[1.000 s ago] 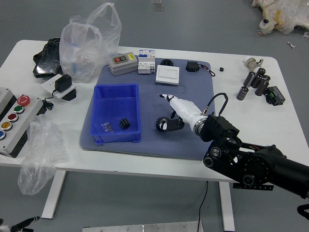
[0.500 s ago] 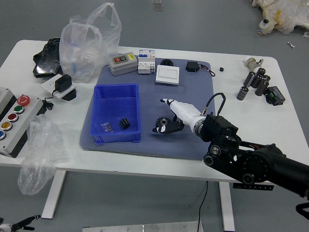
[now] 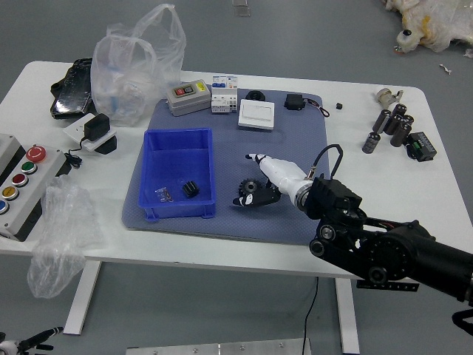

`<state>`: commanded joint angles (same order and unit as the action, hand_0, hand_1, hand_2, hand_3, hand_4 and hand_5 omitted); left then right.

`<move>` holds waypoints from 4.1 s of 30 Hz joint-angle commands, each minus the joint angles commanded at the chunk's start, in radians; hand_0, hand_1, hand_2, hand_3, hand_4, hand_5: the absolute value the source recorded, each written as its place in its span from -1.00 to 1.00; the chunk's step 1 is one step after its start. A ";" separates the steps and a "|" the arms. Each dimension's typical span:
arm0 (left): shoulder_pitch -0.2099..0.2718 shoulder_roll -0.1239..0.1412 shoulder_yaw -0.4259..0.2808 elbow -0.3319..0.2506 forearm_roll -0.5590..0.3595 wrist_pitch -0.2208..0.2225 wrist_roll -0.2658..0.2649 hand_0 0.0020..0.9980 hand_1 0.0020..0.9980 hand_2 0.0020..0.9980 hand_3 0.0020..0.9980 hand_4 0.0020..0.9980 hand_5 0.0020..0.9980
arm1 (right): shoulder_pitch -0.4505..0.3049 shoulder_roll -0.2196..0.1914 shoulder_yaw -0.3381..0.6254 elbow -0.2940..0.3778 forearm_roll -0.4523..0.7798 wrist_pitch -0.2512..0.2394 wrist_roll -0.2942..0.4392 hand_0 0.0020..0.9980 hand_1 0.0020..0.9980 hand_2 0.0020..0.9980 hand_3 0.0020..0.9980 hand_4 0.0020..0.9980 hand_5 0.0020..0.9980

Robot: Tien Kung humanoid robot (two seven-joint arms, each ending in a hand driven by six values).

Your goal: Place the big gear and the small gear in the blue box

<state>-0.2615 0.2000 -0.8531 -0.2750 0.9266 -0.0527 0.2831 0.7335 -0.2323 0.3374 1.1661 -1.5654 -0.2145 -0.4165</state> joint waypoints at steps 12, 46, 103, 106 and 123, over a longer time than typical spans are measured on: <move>-0.003 0.000 0.011 0.002 -0.012 0.001 -0.007 0.46 0.39 0.40 0.50 0.71 0.38 | 0.007 0.004 -0.044 0.000 0.009 0.003 -0.037 -0.50 -0.37 -0.07 0.36 -0.10 -0.92; 0.011 -0.002 -0.013 -0.006 0.009 -0.001 0.017 0.46 0.39 0.40 0.50 0.72 0.42 | 0.166 0.066 -0.074 0.069 0.003 -0.135 0.122 0.03 0.33 0.47 0.44 0.11 -0.63; 0.022 -0.008 -0.001 -0.003 -0.008 0.010 0.015 0.46 0.39 0.35 0.49 0.70 0.39 | -0.465 -0.124 0.753 0.153 0.316 -0.285 0.647 0.75 0.73 0.83 0.88 0.55 -0.26; 0.024 -0.001 -0.015 -0.004 0.007 0.008 0.023 0.46 0.39 0.35 0.49 0.70 0.37 | -0.515 -0.123 0.780 0.155 0.330 -0.284 0.660 0.72 0.73 0.83 0.88 0.56 -0.35; 0.026 0.021 -0.035 -0.005 0.048 -0.007 0.042 0.45 0.35 0.33 0.49 0.68 0.20 | -0.589 -0.124 0.848 0.158 0.215 -0.305 0.618 0.57 0.71 0.82 0.90 0.60 -0.50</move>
<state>-0.2359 0.2211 -0.8881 -0.2795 0.9749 -0.0600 0.3250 0.1449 -0.3561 1.1849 1.3238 -1.3508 -0.5196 0.2015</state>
